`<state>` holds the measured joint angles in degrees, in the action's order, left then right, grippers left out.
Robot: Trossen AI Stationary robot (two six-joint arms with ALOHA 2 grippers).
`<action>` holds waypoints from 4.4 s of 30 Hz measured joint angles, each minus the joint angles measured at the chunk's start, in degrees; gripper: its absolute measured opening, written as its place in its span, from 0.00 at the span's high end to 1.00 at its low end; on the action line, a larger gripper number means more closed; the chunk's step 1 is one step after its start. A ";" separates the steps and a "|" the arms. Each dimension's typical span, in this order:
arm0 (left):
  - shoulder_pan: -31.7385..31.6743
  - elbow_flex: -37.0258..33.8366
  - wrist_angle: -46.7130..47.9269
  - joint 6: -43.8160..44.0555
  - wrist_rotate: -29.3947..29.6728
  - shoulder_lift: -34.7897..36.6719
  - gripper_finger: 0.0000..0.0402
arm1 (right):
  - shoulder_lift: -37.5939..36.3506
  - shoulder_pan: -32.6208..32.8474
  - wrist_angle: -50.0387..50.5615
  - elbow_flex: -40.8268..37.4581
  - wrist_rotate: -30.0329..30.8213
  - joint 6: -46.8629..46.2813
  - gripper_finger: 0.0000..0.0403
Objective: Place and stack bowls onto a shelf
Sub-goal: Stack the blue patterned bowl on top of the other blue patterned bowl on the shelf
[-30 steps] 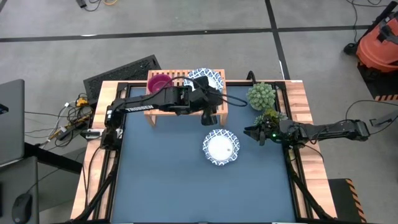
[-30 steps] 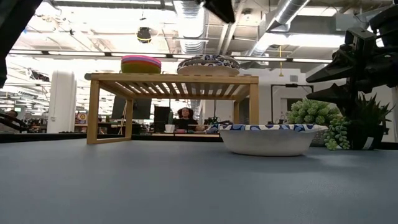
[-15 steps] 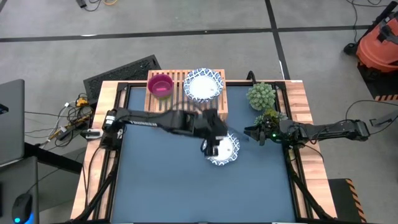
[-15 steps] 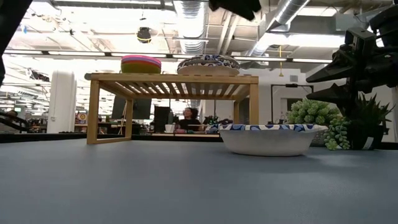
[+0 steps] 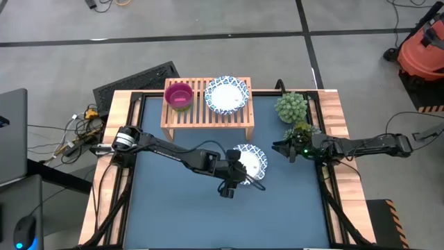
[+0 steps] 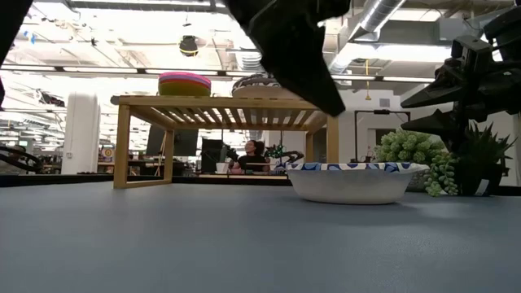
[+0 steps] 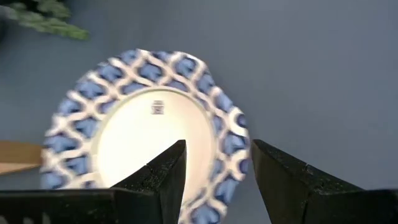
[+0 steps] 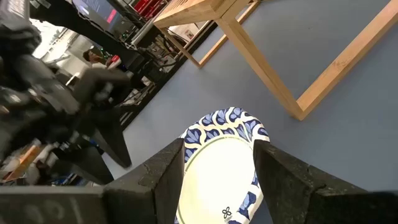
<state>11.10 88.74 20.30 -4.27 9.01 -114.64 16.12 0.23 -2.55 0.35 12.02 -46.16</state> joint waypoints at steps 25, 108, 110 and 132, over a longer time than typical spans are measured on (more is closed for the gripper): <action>-0.40 -10.34 -8.04 -7.50 0.34 -1.69 0.71 | 0.00 0.00 0.00 0.00 -0.01 -0.32 0.46; -6.88 46.17 37.59 -13.29 18.43 6.39 1.00 | 0.50 -0.07 -0.07 -0.02 0.81 1.24 0.46; -7.51 46.15 37.59 -15.40 21.49 6.39 1.00 | 0.48 -0.07 -0.09 -0.01 1.00 1.28 0.46; -18.23 30.84 39.76 -17.11 32.20 5.71 1.00 | 0.48 -0.07 -0.20 -0.01 1.76 1.62 0.46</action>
<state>-7.14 119.58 60.07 -21.38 41.21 -108.92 16.60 0.16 -2.74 0.35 13.78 -44.55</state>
